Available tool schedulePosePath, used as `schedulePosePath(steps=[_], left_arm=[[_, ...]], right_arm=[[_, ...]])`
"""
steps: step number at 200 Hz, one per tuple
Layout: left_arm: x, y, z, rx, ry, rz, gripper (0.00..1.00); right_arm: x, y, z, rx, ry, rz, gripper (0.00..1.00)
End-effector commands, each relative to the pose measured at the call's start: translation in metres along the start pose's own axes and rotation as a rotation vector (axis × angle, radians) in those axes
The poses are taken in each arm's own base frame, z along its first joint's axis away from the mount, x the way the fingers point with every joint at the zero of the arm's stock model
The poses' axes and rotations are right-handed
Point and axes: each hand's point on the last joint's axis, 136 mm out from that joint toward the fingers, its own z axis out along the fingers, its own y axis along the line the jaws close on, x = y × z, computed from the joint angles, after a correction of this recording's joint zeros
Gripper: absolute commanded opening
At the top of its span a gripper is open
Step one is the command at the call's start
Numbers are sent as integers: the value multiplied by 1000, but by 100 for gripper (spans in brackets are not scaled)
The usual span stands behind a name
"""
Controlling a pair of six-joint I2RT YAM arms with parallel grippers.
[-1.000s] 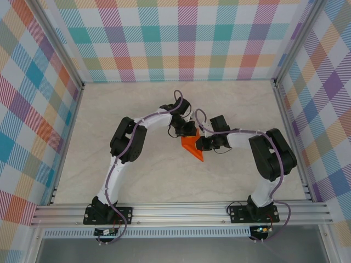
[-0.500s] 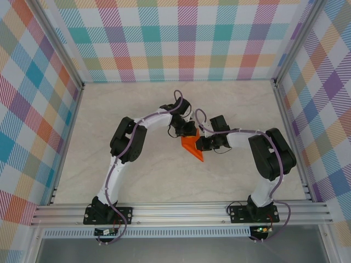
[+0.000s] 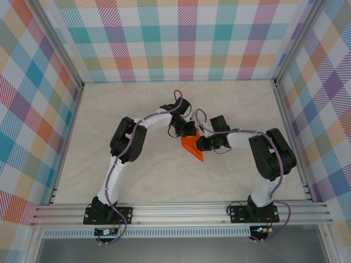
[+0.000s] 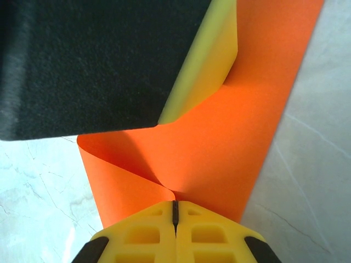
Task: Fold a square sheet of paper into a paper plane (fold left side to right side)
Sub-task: Third fold the triangle at the center of the table.
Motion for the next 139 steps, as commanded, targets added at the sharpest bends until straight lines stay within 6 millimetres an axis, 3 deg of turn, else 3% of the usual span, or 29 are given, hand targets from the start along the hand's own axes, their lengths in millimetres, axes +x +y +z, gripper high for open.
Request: schedulePosePath(steps=[1,37,139], left_arm=[[24,18,15,-77,71,-20,12],[24,18,14,-75,72,-19,12],[23,14,12,-69,67,-13,12]], right_arm=[[-7,7,-11,-17,-29,0,0],[-9,12,-14,-34,-34,-6,0],[15,-10,3,28,50,55,0]])
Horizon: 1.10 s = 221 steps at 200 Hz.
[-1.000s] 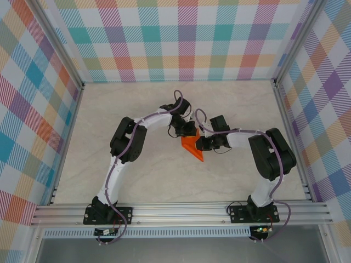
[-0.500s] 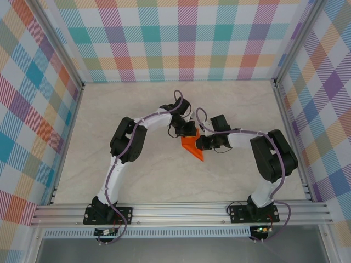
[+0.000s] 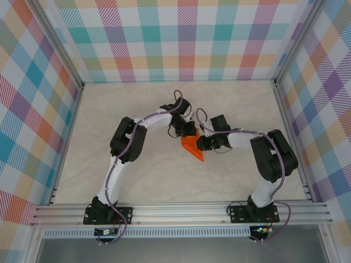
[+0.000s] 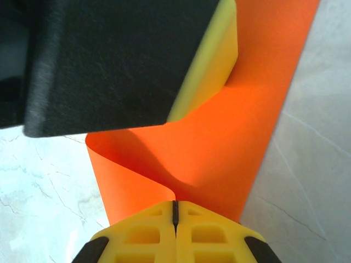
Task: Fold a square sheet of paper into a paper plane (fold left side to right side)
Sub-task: Third fold the triangle at the center of the table.
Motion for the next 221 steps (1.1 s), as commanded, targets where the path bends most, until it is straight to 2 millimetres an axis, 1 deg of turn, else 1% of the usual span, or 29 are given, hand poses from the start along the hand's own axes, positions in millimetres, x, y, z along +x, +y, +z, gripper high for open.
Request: schedulePosePath(steps=[1,16,41,114,221], left_arm=[[23,14,12,-69,67,-12,12],[23,13,12,-65,68,-14,12],[22,12,10,-61,66,-10,12],[21,9,9,-60,61,-8,12],[21,13,12,-68,65,-13,12]], right_arm=[[15,-11,7,23,51,39,0],[20,-18,10,43,71,54,0],[21,-18,15,35,83,64,0],[2,-2,3,-8,25,19,0],[-11,9,-5,-38,-26,-4,0]])
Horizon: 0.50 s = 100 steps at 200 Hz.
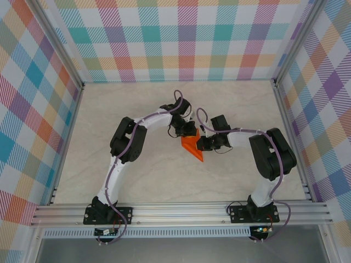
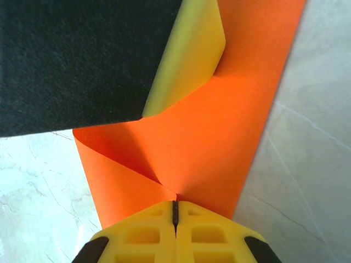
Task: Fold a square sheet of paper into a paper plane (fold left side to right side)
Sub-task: Third fold the triangle at the center of the table.
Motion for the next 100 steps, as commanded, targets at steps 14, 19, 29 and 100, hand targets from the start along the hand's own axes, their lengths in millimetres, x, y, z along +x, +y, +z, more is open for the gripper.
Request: schedulePosePath(steps=[14,19,29,100], left_arm=[[22,13,13,-68,68,-15,12],[21,13,13,-68,67,-15,12],[22,14,14,-69,68,-15,12],[23,12,14,-66,69,-10,12]], right_arm=[[-16,11,-9,-21,-50,-27,0],[-16,11,-9,-20,-49,-29,0],[-17,10,-8,-20,-44,-28,0],[0,-8,3,33,8,16,0]])
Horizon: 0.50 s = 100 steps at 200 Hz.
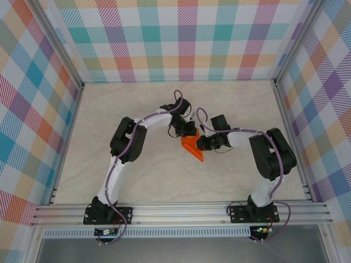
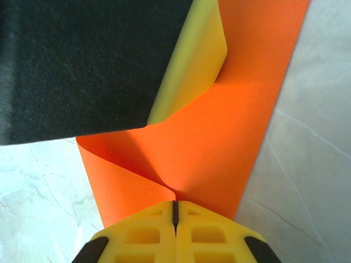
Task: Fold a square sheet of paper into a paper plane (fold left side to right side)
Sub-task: Third fold the triangle at the center of the table.
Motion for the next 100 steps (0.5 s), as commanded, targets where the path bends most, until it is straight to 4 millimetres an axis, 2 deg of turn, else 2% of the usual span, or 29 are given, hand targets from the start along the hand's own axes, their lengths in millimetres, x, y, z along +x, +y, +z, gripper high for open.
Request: schedulePosePath(steps=[1,32,61,100], left_arm=[[23,11,13,-63,70,-9,12],[22,10,10,-63,67,-6,13],[18,3,1,-56,50,7,16],[5,-6,-16,-46,27,11,24]], right_arm=[[3,-8,4,29,18,20,0],[10,-14,9,49,56,57,0],[24,-21,11,81,133,95,0],[36,-23,14,76,161,126,0]])
